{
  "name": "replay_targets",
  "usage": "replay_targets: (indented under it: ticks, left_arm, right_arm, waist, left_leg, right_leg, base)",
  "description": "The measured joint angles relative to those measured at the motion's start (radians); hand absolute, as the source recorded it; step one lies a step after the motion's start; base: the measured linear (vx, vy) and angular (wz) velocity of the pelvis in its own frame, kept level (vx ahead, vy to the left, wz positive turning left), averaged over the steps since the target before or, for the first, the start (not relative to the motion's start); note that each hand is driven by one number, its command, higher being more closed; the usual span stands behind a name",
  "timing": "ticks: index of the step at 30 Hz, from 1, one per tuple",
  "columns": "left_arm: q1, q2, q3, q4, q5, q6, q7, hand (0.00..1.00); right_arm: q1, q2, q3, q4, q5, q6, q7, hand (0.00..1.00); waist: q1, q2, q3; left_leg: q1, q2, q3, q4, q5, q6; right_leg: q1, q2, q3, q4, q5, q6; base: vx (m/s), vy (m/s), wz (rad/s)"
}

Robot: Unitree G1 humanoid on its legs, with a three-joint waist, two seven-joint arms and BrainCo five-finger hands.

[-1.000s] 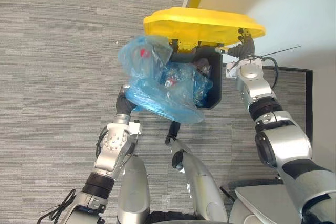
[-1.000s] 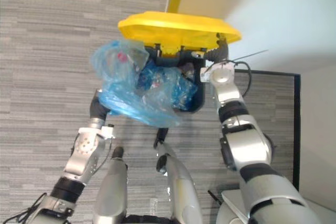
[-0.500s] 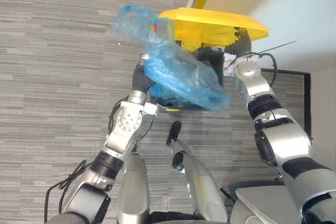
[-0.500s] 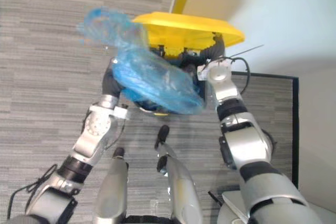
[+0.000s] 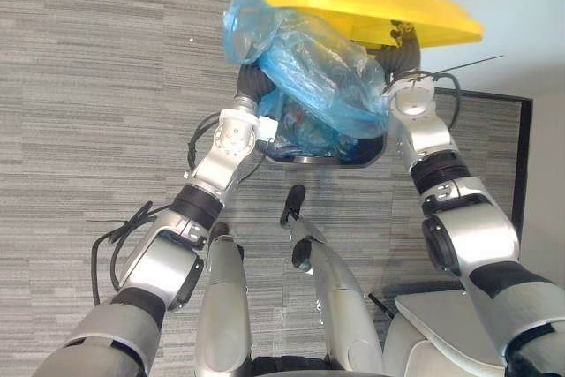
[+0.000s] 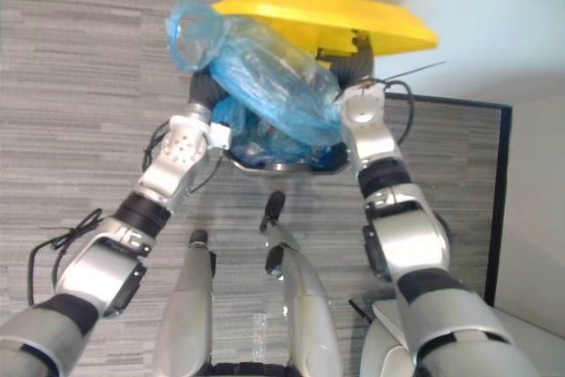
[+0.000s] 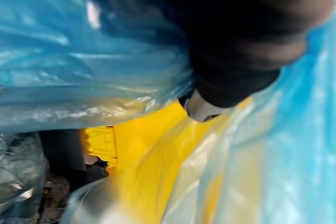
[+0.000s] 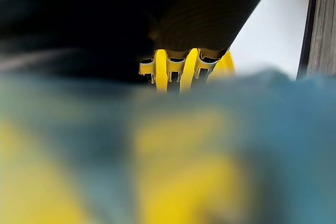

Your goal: Gather rubbish on tea table into small bin, then transfer packed bag to large trash can.

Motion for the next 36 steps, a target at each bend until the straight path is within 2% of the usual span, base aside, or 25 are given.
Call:
replay_targets:
  ticks: [3, 6, 13, 14, 20, 23, 26, 36]
  left_arm:
    - [-0.089, -0.015, -0.001, 0.024, 0.0, 0.001, -0.005, 1.0]
    - [-0.114, -0.02, 0.001, 0.062, 0.0, 0.002, -0.011, 1.0]
    - [-0.119, -0.061, 0.03, 0.13, -0.001, 0.022, -0.027, 1.0]
    - [-0.119, -0.073, 0.044, 0.134, -0.002, 0.022, -0.028, 0.0]
    - [-0.117, -0.093, 0.083, 0.179, -0.004, 0.026, -0.028, 0.0]
    - [-0.116, -0.106, 0.128, 0.198, 0.021, 0.058, -0.021, 0.0]
    - [-0.111, -0.11, 0.15, 0.198, 0.059, 0.067, -0.013, 0.0]
    - [-0.102, -0.11, 0.117, 0.197, 0.131, 0.066, -0.002, 0.0]
  right_arm:
    - [-0.005, 0.014, 0.001, -0.112, 0.005, -0.01, -0.001, 0.0]
    - [-0.004, 0.048, 0.002, -0.128, 0.017, -0.011, -0.002, 0.0]
    - [-0.008, 0.07, 0.003, -0.162, 0.038, -0.01, -0.011, 0.0]
    - [-0.014, 0.07, 0.003, -0.163, 0.038, -0.01, -0.012, 0.0]
    - [-0.062, 0.092, 0.003, -0.163, 0.039, -0.009, -0.014, 0.0]
    - [-0.086, 0.113, 0.003, -0.163, 0.049, -0.009, -0.015, 0.0]
    - [-0.095, 0.114, 0.003, -0.163, 0.05, -0.008, -0.015, 0.0]
    - [-0.094, 0.122, 0.004, -0.172, 0.056, -0.007, -0.015, 0.0]
  waist:
    - [-0.004, 0.003, 0.002]
    - [-0.004, 0.005, 0.003]
    - [-0.011, 0.007, 0.004]
    - [-0.012, 0.007, 0.004]
    - [-0.015, 0.007, 0.004]
    - [-0.02, 0.007, 0.004]
    - [-0.02, 0.007, 0.004]
    - [-0.02, 0.008, 0.001]
  left_leg:
    - [-0.107, 0.017, 0.004, 0.103, -0.04, 0.008]
    - [-0.17, 0.028, 0.014, 0.167, -0.065, 0.018]
    - [-0.234, 0.045, 0.018, 0.212, -0.077, 0.02]
    - [-0.238, 0.049, 0.019, 0.215, -0.078, 0.02]
    - [-0.246, 0.065, 0.025, 0.218, -0.082, 0.015]
    - [-0.242, 0.069, 0.026, 0.213, -0.082, 0.015]
    - [-0.22, 0.068, 0.032, 0.204, -0.082, 0.015]
    - [-0.112, 0.066, 0.044, 0.141, -0.077, 0.009]
  right_leg:
    - [-0.092, 0.004, -0.004, 0.057, 0.0, 0.0]
    - [-0.154, 0.005, 0.001, 0.102, -0.006, 0.008]
    - [-0.211, 0.017, 0.003, 0.119, -0.005, 0.006]
    - [-0.214, 0.02, 0.003, 0.118, -0.004, 0.004]
    - [-0.225, 0.035, 0.006, 0.112, 0.006, -0.01]
    - [-0.224, 0.038, 0.005, 0.112, 0.006, -0.011]
    - [-0.208, 0.038, 0.009, 0.109, 0.006, -0.012]
    - [-0.112, 0.038, 0.014, 0.07, 0.003, -0.014]
  base:
    - [-0.12, 0.068, -0.24]
    - [-0.15, 0.026, -0.22]
    - [-0.06, -0.032, -0.11]
    - [-0.02, -0.038, -0.07]
    - [-0.01, -0.051, -0.09]
    - [-0.01, -0.049, -0.01]
    - [-0.01, -0.042, -0.01]
    - [-0.01, -0.025, 0.04]
